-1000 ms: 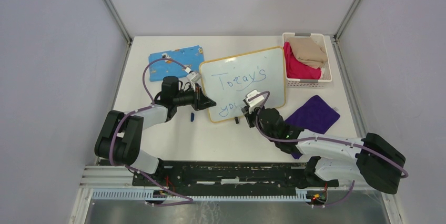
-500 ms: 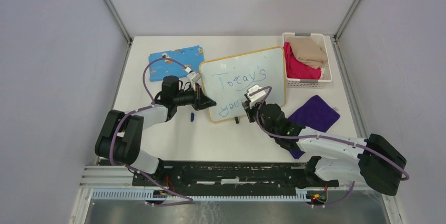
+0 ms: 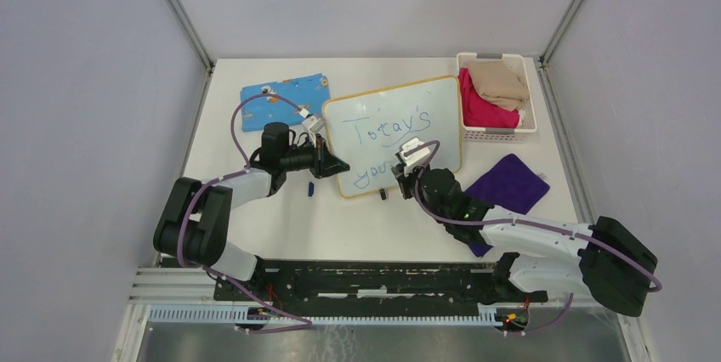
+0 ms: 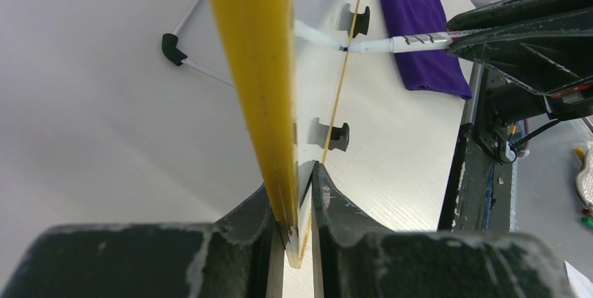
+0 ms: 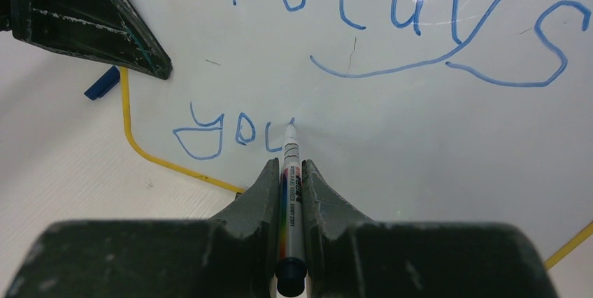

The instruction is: Write a sentence on the whiteboard

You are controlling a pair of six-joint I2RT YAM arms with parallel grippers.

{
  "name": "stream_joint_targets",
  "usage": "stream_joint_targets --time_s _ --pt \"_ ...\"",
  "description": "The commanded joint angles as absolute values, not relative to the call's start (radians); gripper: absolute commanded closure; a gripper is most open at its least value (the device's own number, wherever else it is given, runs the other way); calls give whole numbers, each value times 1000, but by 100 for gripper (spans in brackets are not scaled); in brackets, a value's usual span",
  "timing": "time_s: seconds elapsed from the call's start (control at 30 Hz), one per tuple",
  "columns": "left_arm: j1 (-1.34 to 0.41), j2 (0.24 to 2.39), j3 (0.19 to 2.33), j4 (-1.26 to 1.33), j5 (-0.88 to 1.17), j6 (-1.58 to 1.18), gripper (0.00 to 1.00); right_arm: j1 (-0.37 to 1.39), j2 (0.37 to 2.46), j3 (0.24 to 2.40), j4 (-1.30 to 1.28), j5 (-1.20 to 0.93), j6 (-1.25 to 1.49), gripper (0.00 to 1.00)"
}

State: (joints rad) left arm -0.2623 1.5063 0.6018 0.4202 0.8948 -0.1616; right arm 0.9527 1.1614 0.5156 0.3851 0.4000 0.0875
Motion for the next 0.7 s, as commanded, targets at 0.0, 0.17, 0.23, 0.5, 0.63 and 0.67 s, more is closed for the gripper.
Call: stream_joint_targets --time_s 0.0,0.17,0.23,0.5,0.63,0.67 --pt "-284 1537 601 316 824 -58 81 946 1144 479 416 394 119 100" --pt "-284 1538 602 314 822 -57 81 947 1131 447 418 387 133 100" --pt "-284 1539 603 313 822 -58 81 946 1125 440 413 393 135 100" --pt "-285 1541 604 310 822 -57 80 945 1043 425 410 416 136 100" --pt "-285 1542 604 310 821 -57 80 947 1038 467 405 416 118 100" --pt "-285 1542 605 309 822 -58 80 946 1042 474 405 416 111 100"
